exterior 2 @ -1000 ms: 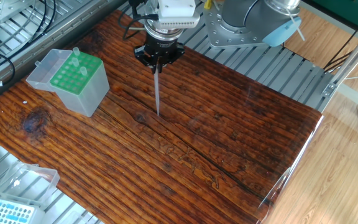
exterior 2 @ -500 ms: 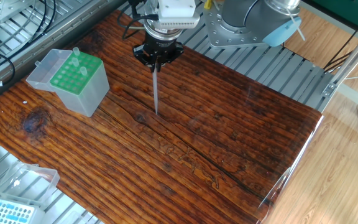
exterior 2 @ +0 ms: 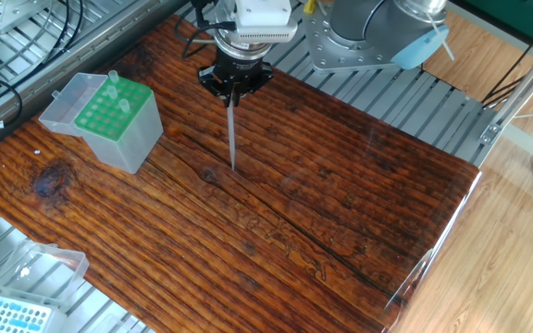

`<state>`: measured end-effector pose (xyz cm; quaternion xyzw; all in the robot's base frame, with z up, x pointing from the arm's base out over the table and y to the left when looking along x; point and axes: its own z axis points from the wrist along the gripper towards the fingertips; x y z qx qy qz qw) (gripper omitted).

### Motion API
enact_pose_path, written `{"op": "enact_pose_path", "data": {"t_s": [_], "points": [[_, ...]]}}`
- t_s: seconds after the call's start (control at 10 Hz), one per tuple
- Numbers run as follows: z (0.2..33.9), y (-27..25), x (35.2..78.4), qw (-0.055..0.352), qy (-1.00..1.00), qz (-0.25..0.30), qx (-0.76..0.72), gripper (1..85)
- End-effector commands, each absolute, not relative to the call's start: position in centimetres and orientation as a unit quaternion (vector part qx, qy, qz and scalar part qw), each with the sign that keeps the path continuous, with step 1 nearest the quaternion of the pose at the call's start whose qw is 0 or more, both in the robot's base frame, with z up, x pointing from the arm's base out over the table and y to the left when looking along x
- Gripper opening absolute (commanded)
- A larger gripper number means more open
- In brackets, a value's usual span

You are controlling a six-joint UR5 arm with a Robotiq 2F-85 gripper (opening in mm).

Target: Insert a large pipette tip into the holder for large pipette tips

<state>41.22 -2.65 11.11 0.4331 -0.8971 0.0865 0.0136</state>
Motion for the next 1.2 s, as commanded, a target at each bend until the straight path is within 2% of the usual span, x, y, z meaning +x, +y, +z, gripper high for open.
{"op": "enact_pose_path", "data": {"t_s": [0.0,0.6,1.1], "points": [[11.22,-2.67,41.45,0.009,-0.898,0.088,0.432,1.0],[11.31,-2.98,41.93,0.004,-0.896,0.097,0.434,1.0],[11.91,-3.31,41.42,0.017,-0.894,0.099,0.437,1.0]]}}
